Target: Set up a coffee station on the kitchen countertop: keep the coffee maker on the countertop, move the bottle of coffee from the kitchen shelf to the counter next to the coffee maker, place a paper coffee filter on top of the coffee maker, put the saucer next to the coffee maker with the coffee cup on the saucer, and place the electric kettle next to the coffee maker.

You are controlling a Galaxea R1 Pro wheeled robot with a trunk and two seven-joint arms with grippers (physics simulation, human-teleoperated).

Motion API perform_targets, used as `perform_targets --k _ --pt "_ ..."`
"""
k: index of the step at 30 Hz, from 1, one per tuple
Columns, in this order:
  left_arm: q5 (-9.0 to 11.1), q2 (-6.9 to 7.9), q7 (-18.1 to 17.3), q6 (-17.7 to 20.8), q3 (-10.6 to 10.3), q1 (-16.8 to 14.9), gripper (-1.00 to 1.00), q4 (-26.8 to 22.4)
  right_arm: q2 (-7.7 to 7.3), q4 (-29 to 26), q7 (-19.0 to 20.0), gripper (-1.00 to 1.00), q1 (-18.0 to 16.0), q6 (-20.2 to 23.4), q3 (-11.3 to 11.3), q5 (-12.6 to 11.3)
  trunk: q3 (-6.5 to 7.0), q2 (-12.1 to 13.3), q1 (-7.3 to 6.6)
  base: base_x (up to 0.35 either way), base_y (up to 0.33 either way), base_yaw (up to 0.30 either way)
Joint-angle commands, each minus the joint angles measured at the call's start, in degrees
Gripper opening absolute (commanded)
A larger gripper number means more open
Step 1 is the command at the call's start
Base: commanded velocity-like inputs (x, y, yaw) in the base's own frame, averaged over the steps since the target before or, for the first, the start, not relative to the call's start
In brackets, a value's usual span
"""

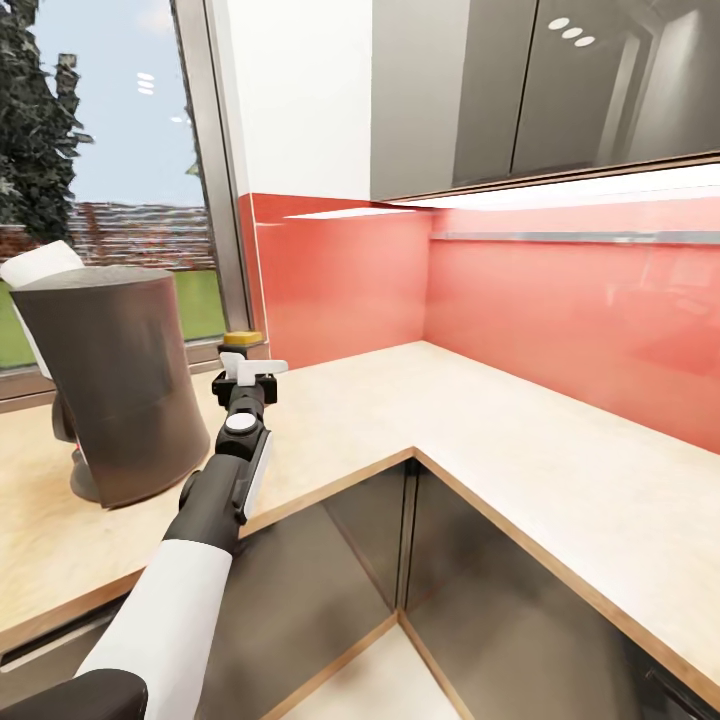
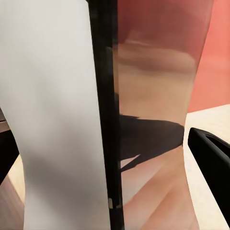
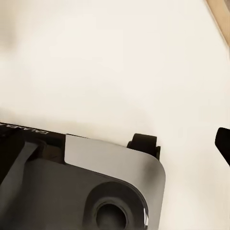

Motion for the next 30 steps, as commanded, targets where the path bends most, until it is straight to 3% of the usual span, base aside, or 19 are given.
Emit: perform_targets --k 1,20,30 --pt "-0.57 0.00 0.09 0.46 -0.07 -0.04 -1.00 -0.06 -0.05 0.13 0.05 1.00 -0.05 -0.27 -0.48 0.55 -0.06 -0.03 0.00 0.021 0.000 0.000" --pt "-0.73 0.00 0.18 0.52 0.00 -0.04 -1.00 -0.06 -0.05 0.13 0.03 1.00 -0.05 -0.27 -0.48 0.55 -0.08 -0.03 0.00 0.025 0.000 0.000" --pt "-0.78 0.00 0.16 0.63 0.02 -0.04 -1.00 0.03 -0.05 0.13 0.04 1.00 -0.05 -0.27 -0.48 0.55 -0.75 -0.03 0.00 0.000 0.000 0.061"
